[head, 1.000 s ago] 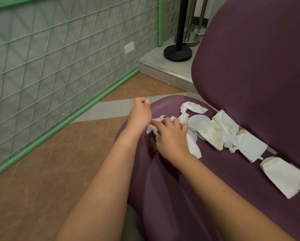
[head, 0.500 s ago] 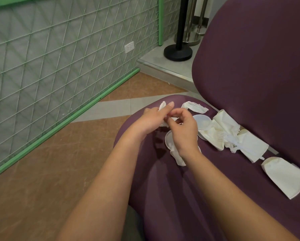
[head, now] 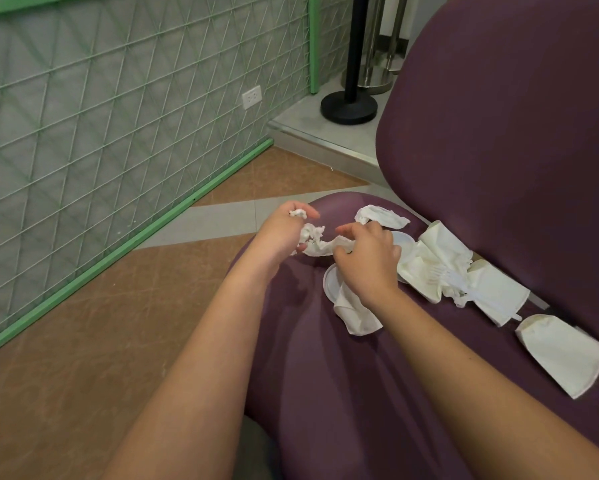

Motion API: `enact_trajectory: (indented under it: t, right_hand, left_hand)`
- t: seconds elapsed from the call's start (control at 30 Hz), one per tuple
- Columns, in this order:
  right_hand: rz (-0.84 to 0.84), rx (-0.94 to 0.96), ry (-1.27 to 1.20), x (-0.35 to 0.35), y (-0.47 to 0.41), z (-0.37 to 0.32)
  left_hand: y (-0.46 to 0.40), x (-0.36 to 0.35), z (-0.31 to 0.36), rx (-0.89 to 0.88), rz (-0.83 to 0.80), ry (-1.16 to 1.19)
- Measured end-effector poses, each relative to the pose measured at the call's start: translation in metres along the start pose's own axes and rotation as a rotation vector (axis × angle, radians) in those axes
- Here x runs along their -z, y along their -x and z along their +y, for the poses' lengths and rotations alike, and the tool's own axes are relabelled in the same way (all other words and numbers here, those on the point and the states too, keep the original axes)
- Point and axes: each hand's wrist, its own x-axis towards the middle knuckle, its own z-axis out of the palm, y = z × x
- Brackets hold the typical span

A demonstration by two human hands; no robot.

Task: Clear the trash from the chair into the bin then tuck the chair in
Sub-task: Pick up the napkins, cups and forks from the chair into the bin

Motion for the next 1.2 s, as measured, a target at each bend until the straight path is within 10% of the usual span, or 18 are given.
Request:
enact_trajectory:
  t: [0.3,0.73,1.2]
  right_hand:
    - [-0.019,0.106,0.240,-0.004,-0.006,0.008]
    - [-0.058,-0.241,-1.114,0.035,0.013,-0.031]
    - [0.017,-0.113,-0.519,0.017,-0.002,0.014]
  left_hand:
    - [0.001,-0.003,0.003,0.121,-0.064,-0.178]
    - [0.000,-0.018,0.002,0.024,-0.219,0.171]
    - [-0.010,-0.025,-0.006,0.020,0.013,0.220]
